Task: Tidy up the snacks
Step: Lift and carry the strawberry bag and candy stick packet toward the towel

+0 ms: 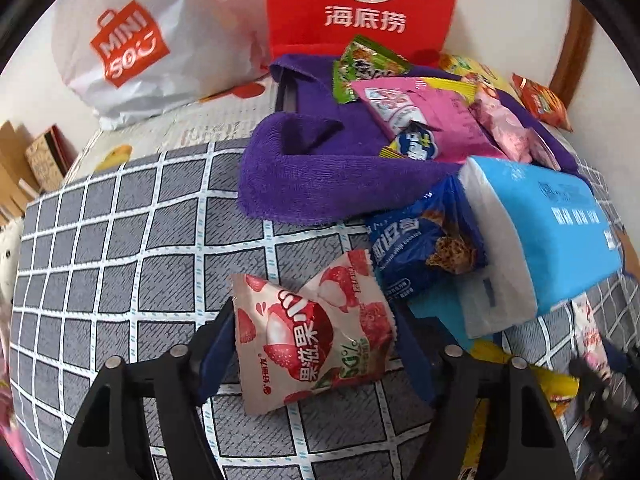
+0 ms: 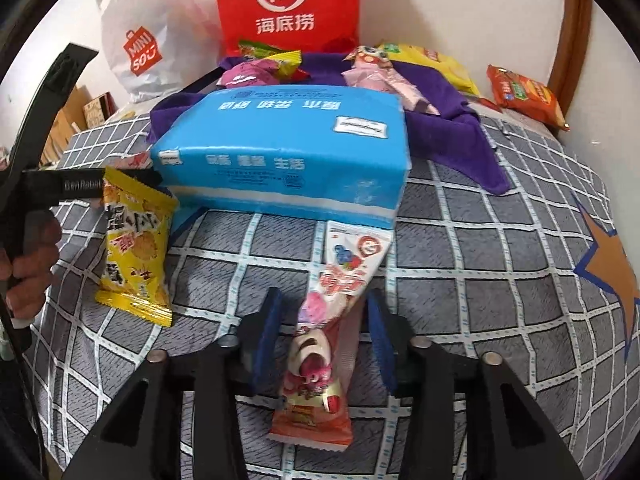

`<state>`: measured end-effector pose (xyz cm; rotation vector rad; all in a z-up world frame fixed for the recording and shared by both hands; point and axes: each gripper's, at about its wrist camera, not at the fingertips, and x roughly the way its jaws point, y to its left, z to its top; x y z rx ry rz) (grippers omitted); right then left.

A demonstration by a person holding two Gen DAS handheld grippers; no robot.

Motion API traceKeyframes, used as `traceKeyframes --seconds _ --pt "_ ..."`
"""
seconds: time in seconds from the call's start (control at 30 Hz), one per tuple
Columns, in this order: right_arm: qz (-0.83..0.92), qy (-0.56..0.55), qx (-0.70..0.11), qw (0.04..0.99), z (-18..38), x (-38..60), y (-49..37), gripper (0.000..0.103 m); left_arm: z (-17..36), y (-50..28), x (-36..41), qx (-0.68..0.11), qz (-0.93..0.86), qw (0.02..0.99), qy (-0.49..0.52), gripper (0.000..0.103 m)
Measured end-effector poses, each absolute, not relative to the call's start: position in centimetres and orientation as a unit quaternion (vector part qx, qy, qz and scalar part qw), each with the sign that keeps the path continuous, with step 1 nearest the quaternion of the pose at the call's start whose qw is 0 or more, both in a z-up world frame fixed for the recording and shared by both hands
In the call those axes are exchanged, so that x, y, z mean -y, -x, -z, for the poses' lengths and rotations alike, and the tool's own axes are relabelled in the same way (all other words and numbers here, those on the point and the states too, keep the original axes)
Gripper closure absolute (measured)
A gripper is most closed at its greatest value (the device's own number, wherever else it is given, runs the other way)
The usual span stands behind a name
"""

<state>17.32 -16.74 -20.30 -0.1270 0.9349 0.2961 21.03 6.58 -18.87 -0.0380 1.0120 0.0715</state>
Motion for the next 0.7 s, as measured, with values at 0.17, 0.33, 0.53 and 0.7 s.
traceKeyframes --seconds 0.17,0.33,0.53,0.7 --pt "-0.132 0.065 -0.450 0.881 20.0 17.2 -17.1 0.081 18.1 -20.3 -7.4 -0.485 -0.012 0.873 0.040 0.047" --pt "-0.131 0.055 -0.441 0.886 18.8 17.9 -16.5 0.081 16.8 -18.8 -8.2 -0.477 0.010 0.876 0.069 0.048" --pt "-0.143 0.038 -0.426 0.893 16.9 18.5 -15.9 0.082 14.5 -17.5 -8.1 -0.463 0.030 0.882 0.086 0.048" --pt "-0.154 0.026 -0.414 0.897 15.4 18.8 -15.4 0.082 12.8 -16.5 -7.4 -0.453 0.045 0.886 0.087 0.048"
